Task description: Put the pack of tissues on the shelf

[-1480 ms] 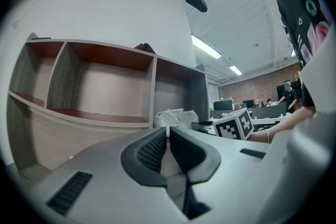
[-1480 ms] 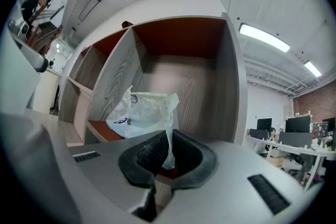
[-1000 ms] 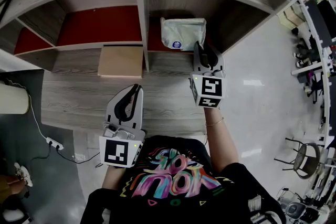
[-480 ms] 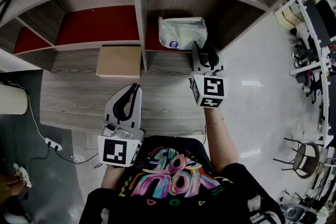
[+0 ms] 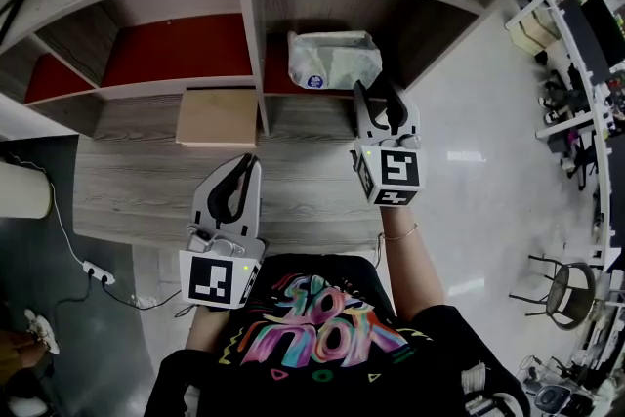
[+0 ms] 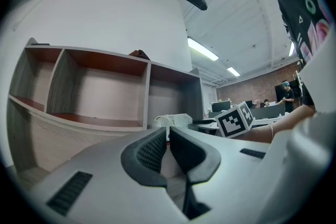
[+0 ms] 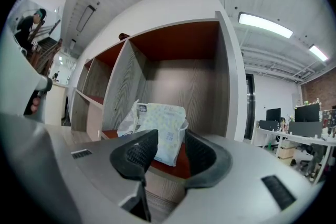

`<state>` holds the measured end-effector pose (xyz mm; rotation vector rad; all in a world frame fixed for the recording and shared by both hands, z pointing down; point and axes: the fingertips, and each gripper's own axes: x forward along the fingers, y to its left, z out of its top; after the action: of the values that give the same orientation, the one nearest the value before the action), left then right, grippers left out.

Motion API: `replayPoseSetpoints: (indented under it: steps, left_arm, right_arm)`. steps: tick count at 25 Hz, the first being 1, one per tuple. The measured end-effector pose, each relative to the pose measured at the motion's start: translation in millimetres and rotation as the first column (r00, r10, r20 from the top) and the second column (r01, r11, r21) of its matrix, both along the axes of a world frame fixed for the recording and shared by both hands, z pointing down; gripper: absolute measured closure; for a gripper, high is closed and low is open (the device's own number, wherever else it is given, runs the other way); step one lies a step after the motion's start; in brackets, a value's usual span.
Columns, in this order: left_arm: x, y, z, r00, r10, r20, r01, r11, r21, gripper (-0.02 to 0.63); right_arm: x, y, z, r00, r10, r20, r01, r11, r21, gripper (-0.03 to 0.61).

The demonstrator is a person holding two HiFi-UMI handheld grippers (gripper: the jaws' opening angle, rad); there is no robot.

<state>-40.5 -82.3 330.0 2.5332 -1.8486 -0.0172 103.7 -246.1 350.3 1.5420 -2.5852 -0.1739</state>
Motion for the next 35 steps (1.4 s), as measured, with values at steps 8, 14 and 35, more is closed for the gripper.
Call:
replayPoseSetpoints:
  steps: [8, 14, 35]
  left_arm:
    - [2, 2, -5, 1.000, 0.005, 0.007, -0.006, 1.000, 0.016, 0.577]
    - [10, 0, -8, 1.000, 0.024, 0.011, -0.024, 1.000, 0.016, 0.577]
    - [33, 3, 1, 0.996, 0.079, 0.033, -0.080, 0.997, 0.014, 0.577]
  right_arm:
    - [4, 24, -12, 0.999, -0.033, 0.017, 0.033, 0.999, 0.025, 0.414]
    - [-10, 66, -42, 0.987, -0.156, 0.043, 0.149, 0.981, 0.123, 0.416]
    - [57, 154, -32, 0.978, -0.176, 0.112, 0.172, 0.984, 0.045, 0.540]
